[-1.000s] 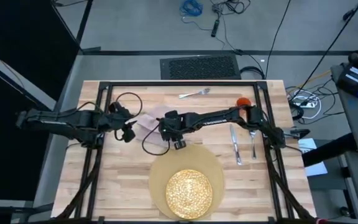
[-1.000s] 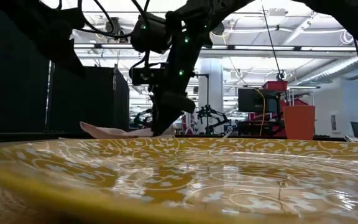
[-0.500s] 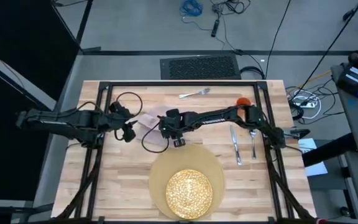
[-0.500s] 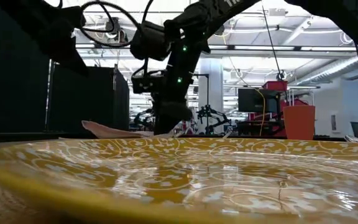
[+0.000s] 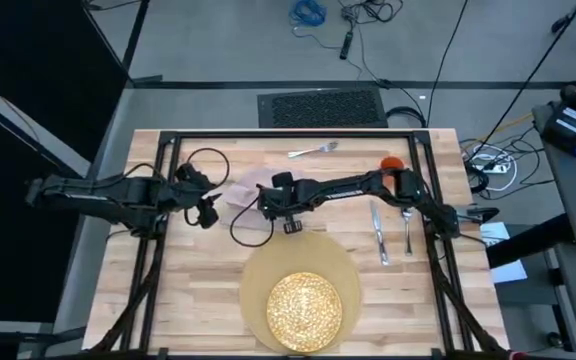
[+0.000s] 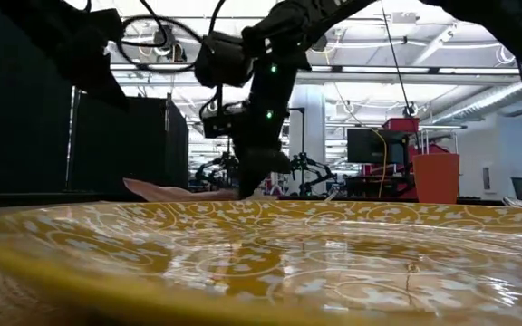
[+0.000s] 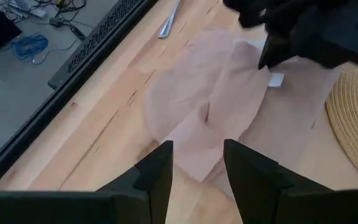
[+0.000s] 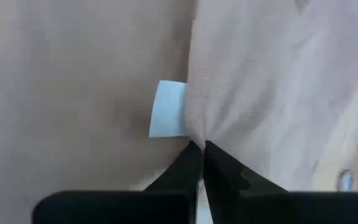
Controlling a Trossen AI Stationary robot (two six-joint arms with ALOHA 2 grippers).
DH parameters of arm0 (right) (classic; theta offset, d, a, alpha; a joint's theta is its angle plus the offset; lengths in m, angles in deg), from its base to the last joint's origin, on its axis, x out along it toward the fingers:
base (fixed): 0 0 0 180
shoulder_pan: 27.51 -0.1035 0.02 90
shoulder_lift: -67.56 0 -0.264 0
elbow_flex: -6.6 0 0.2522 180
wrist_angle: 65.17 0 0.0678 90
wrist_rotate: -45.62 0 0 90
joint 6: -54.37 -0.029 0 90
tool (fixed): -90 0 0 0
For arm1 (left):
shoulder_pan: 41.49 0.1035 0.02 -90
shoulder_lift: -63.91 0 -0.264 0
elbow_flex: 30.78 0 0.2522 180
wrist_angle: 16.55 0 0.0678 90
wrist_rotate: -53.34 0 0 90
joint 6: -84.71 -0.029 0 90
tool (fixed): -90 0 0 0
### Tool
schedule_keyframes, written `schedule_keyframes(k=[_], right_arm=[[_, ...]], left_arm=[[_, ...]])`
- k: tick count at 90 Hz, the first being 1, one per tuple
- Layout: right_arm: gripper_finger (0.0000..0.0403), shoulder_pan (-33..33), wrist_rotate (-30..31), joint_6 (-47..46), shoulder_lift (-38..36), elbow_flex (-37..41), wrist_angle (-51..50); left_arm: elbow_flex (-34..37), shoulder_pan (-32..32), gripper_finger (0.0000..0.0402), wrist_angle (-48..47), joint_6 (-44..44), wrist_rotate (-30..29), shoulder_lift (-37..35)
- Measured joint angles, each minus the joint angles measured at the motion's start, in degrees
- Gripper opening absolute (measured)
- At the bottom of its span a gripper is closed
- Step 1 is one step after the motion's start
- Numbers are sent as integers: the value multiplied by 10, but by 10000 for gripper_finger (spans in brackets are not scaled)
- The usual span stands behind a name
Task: Set table place
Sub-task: Fold the brown table napkin
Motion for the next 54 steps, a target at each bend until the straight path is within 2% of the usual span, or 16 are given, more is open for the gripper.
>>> schedule_keyframes(k=[19,31,54], right_arm=[[0,-1,1,-11,-24,-1,-7],[0,4,30,-20,-37,-2,-22],[0,33,26,-38,-45,-2,-55]], left_arm=[[0,0,130,13,-9,7,0],[0,0,130,15,-12,18,0],[0,-1,130,15,-13,33,0]])
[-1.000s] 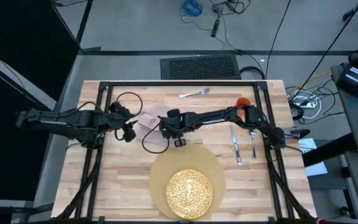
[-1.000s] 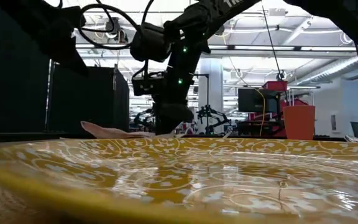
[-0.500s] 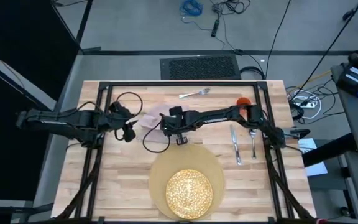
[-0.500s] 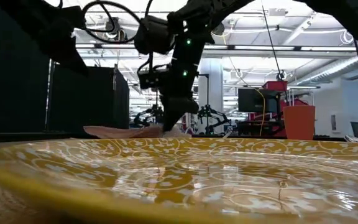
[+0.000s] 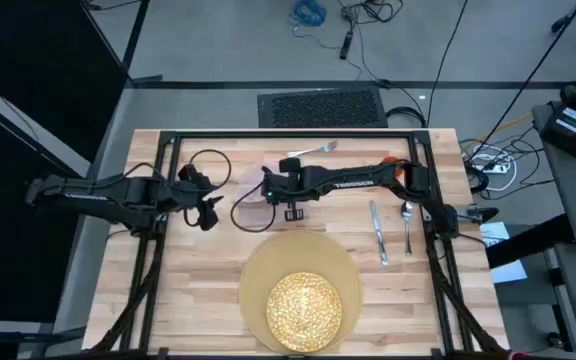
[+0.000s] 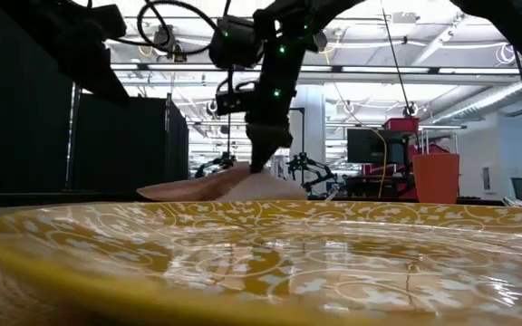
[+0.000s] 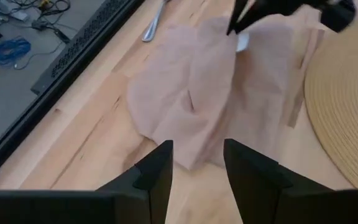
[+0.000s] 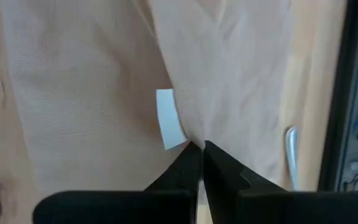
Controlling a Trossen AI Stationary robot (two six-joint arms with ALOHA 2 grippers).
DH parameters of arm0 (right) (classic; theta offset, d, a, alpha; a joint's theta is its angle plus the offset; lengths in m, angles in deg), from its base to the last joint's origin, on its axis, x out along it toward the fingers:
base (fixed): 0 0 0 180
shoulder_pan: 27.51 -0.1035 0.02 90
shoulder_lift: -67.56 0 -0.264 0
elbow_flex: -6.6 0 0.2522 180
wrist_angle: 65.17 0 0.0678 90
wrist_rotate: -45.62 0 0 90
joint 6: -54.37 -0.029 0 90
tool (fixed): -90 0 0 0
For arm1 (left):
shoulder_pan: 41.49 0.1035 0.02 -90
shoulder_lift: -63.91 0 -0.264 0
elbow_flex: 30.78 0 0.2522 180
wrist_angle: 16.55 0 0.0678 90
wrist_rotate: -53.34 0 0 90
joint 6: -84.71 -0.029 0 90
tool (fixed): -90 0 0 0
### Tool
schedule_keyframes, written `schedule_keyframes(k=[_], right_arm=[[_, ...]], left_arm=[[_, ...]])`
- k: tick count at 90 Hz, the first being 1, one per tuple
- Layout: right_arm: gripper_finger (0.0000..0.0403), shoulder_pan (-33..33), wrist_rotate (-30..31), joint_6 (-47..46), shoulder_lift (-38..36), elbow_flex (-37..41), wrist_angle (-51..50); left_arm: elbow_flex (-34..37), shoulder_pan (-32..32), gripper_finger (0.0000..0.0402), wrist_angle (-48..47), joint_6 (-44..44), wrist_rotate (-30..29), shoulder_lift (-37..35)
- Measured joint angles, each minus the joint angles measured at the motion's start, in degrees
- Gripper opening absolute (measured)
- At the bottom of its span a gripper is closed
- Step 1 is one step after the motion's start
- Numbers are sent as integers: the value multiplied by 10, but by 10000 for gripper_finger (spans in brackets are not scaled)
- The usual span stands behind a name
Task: Set table place
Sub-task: Fold the brown table napkin
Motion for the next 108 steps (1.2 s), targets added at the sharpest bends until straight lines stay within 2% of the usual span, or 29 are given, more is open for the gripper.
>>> schedule_keyframes(k=[12,21,49,69,90,108], right_arm=[[2,9,-1,0,0,0,-10],[18,15,-1,0,0,0,-12],[124,87,2,-19,1,0,-10],[187,144,-16,-38,1,0,50],[198,173,-15,-37,1,0,114],[199,198,-17,-41,1,0,112]], left_arm=[[0,0,130,-2,0,0,0],[0,0,130,-2,0,0,0],[0,0,130,-1,2,7,0],[0,0,130,1,13,28,0],[0,-3,130,1,18,33,0],[0,-20,130,19,31,128,25]])
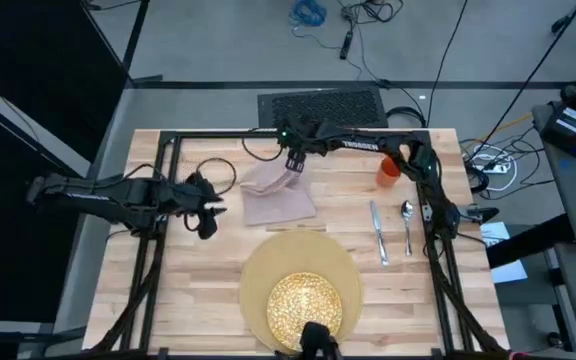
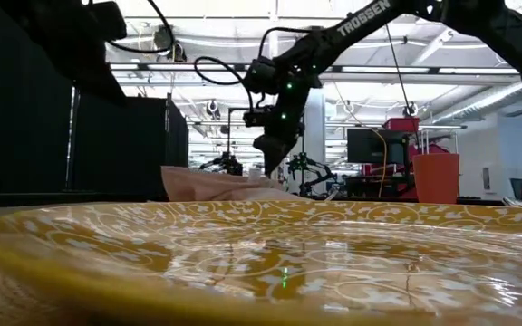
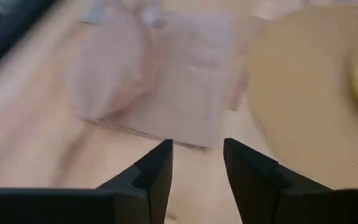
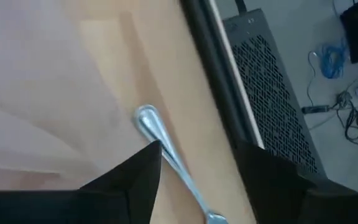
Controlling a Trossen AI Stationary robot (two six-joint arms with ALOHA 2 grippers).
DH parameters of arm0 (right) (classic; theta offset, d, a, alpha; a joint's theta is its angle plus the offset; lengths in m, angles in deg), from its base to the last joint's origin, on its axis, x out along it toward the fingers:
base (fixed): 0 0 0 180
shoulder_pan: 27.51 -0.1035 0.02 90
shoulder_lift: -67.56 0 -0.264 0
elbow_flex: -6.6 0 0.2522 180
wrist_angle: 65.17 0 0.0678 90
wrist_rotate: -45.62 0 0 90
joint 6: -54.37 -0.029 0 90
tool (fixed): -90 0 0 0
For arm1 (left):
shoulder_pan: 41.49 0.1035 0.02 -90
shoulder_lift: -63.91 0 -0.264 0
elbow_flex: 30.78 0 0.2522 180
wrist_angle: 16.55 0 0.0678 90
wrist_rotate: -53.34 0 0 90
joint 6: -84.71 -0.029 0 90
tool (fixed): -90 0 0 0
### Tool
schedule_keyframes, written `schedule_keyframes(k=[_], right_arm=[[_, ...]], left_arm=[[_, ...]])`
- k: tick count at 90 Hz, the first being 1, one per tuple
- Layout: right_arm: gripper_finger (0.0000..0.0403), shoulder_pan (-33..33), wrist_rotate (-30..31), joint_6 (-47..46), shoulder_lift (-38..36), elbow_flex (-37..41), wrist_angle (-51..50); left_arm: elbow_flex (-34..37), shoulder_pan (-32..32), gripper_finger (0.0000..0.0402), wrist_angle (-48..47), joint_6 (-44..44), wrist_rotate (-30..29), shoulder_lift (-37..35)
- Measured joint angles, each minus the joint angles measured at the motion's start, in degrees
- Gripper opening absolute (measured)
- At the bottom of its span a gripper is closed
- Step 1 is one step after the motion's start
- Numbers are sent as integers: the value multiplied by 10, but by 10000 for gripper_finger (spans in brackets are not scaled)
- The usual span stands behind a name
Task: Set table place
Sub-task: Fold the brown table napkin
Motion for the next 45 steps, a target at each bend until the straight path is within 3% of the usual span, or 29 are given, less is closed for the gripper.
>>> schedule_keyframes(k=[11,30,45], right_arm=[[199,8,2,2,-5,1,-12],[188,-8,-1,13,-70,2,-38],[165,-25,-173,-10,-124,0,-142]], left_arm=[[0,-3,130,29,-4,-1,42],[0,9,130,86,-55,-93,108],[0,50,130,112,-92,-73,164]])
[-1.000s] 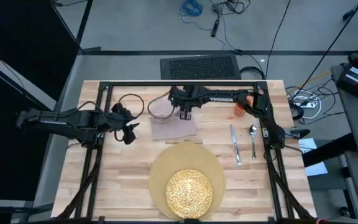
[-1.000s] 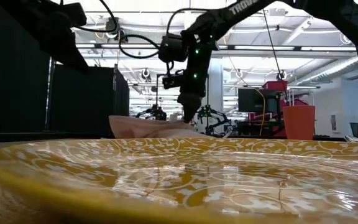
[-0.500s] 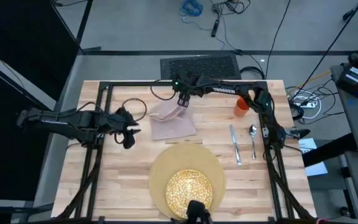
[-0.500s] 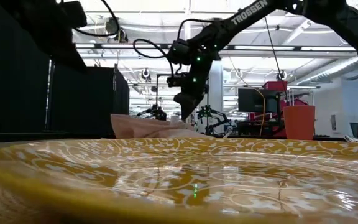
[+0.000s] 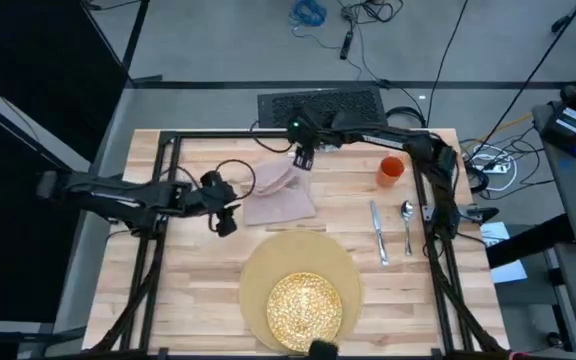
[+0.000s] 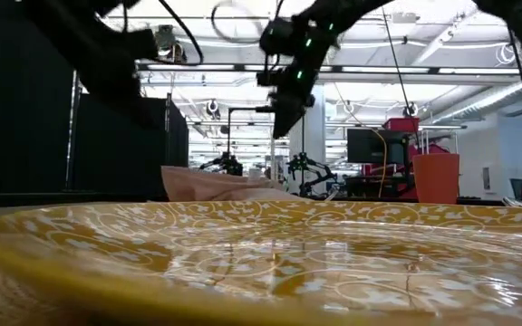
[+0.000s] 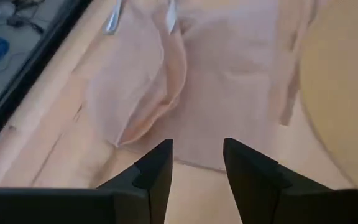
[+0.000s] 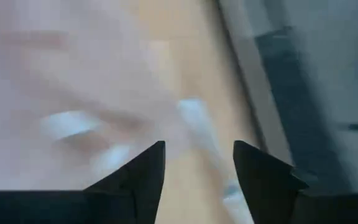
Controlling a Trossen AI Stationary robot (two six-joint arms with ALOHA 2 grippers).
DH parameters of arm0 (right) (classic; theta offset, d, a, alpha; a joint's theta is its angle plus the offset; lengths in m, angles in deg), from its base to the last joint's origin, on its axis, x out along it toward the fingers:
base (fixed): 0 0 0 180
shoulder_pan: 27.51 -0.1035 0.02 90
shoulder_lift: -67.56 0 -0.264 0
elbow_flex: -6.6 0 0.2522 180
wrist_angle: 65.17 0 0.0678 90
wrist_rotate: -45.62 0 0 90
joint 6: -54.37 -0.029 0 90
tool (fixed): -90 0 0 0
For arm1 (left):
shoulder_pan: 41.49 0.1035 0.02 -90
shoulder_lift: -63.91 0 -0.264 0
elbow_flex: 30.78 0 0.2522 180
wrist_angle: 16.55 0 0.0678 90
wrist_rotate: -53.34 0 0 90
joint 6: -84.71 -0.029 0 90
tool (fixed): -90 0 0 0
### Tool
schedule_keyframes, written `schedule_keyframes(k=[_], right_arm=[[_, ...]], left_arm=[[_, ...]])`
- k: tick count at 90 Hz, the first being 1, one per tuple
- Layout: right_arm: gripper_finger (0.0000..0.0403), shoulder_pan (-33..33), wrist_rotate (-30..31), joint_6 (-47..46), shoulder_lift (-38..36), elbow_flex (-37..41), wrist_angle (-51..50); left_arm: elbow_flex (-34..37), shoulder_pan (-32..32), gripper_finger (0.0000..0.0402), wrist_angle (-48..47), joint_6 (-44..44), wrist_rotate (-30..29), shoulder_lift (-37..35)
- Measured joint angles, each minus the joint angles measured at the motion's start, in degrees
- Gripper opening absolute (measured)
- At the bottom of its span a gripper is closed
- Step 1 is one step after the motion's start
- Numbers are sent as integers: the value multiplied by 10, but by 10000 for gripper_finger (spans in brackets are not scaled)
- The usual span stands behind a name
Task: Set table place
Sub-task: Fold the brown table napkin
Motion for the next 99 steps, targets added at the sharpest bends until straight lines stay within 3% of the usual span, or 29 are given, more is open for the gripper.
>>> schedule_keyframes(k=[11,23,27,36,68,78,99], right_arm=[[129,-9,-64,1,-1,0,-53],[29,-21,-77,26,17,0,-81],[13,-26,-79,34,23,1,-85],[4,-34,-84,37,30,1,-81],[1,-36,-63,36,59,3,-28],[1,-35,-66,35,62,3,-21],[0,-40,-167,40,83,5,-2]], left_arm=[[0,28,130,18,-17,48,50],[0,41,127,68,-28,104,102],[0,41,122,87,-29,118,115],[0,40,103,122,-31,141,138],[0,40,10,144,-32,120,199],[0,40,3,145,-31,120,216],[0,41,0,148,-27,120,238]])
